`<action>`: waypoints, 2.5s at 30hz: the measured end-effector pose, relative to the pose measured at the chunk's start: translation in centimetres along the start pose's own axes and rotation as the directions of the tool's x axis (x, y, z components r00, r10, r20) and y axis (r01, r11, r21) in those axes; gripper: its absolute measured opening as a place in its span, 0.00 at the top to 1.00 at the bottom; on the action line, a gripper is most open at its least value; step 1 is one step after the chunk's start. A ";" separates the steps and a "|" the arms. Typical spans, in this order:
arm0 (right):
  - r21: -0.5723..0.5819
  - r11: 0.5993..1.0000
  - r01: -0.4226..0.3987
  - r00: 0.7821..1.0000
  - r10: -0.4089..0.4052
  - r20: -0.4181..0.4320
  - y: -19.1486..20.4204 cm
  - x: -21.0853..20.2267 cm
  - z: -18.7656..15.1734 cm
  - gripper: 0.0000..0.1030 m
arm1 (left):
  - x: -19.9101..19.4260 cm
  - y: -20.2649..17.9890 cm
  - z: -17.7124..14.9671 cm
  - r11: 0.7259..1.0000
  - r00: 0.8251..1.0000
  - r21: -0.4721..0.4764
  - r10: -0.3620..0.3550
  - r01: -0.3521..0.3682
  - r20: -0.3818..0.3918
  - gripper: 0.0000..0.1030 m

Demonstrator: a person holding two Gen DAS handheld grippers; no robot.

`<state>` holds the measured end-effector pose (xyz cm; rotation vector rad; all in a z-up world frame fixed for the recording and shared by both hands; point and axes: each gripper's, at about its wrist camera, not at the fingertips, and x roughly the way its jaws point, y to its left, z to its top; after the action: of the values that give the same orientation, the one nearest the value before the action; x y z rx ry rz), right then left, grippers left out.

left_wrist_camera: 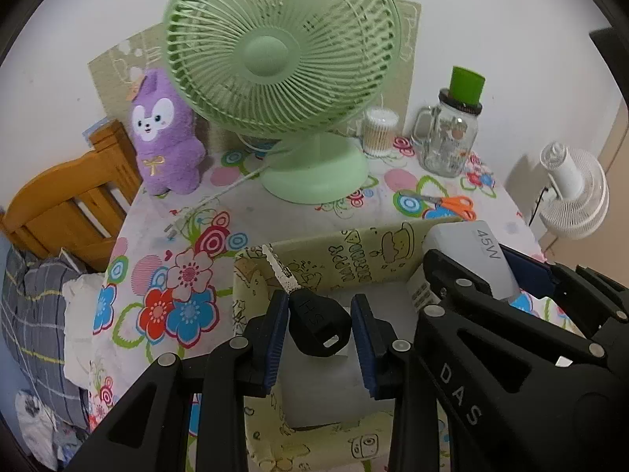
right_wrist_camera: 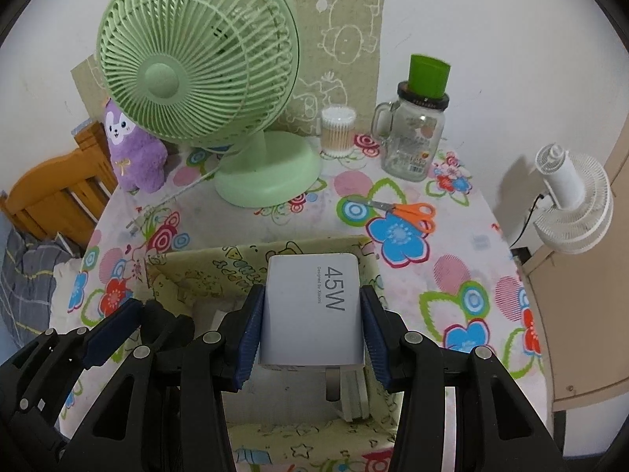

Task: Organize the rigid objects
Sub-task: 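Lift and carry the black plug with left tool while right carries the charger into the box, then open left tool to drop the black plug while right releases the charger in the box, then withdraw both tools up and out of the fabric box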

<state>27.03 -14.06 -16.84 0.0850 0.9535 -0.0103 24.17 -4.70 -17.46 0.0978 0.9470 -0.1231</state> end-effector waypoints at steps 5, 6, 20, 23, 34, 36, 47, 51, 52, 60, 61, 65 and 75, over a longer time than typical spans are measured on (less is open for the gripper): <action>0.015 1.000 -0.022 1.000 0.022 -0.018 -0.1 1.5 -0.2 0.51 | 1.2 -0.1 0.0 1.000 1.000 0.029 -0.004 0.005 -0.020 0.68; 0.014 1.000 -0.025 0.999 0.025 -0.021 -0.1 1.8 -0.1 0.51 | 1.5 0.0 0.1 1.000 1.000 0.031 -0.007 0.007 -0.025 0.68; -0.020 0.999 -0.050 0.998 0.051 0.043 0.9 2.4 0.1 0.22 | 2.0 0.6 0.0 0.998 0.999 0.052 -0.035 0.035 -0.006 0.32; -0.022 0.998 -0.052 0.998 0.053 0.045 0.8 1.9 0.2 0.19 | 1.5 0.4 0.0 0.998 0.999 0.055 -0.043 0.043 -0.001 0.23; -0.018 0.999 -0.035 0.998 0.036 0.045 0.2 -0.8 -0.8 0.13 | -0.8 -0.4 -0.8 0.997 0.999 0.062 -0.053 0.053 0.003 0.15; -0.011 0.999 -0.033 0.998 0.034 0.047 0.0 -1.4 -1.1 0.12 | -1.4 -0.6 -1.0 0.996 0.998 0.068 -0.057 0.056 0.005 0.14; -0.005 1.000 -0.024 0.997 0.024 0.072 -0.4 -5.2 -2.4 0.11 | -5.1 -1.2 -2.2 0.995 0.998 0.077 -0.059 0.056 0.037 0.12; -0.006 1.000 -0.022 0.996 0.022 0.086 -0.4 -6.7 -2.8 0.10 | -6.3 -1.2 -2.5 0.996 0.997 0.076 -0.058 0.054 0.050 0.12; -0.006 1.000 -0.021 0.996 0.021 0.088 -0.4 -7.0 -2.8 0.10 | -6.6 -1.2 -2.5 0.996 0.997 0.076 -0.058 0.054 0.053 0.12; -0.010 1.000 -0.019 0.994 0.020 0.106 -0.3 -9.7 -3.6 0.10 | -9.1 -1.4 -3.4 0.996 0.996 0.076 -0.059 0.053 0.071 0.12; -0.010 1.000 -0.018 0.994 0.019 0.108 -0.3 -10.0 -3.7 0.10 | -9.4 -1.4 -3.5 0.996 0.996 0.077 -0.058 0.053 0.074 0.12; -0.017 1.000 -0.018 0.993 0.020 0.118 -0.1 -11.3 -4.1 0.10 | -10.6 -1.5 -3.9 0.996 0.995 0.074 -0.058 0.052 0.084 0.12; -0.027 0.999 -0.018 0.989 0.022 0.146 0.2 -14.5 -5.2 0.10 | -13.4 -1.3 -5.1 0.996 0.992 0.071 -0.056 0.048 0.113 0.12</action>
<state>14.43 -13.90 -8.03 0.0691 0.8060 0.0144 12.15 -4.45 -9.58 0.1276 0.8310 -0.2075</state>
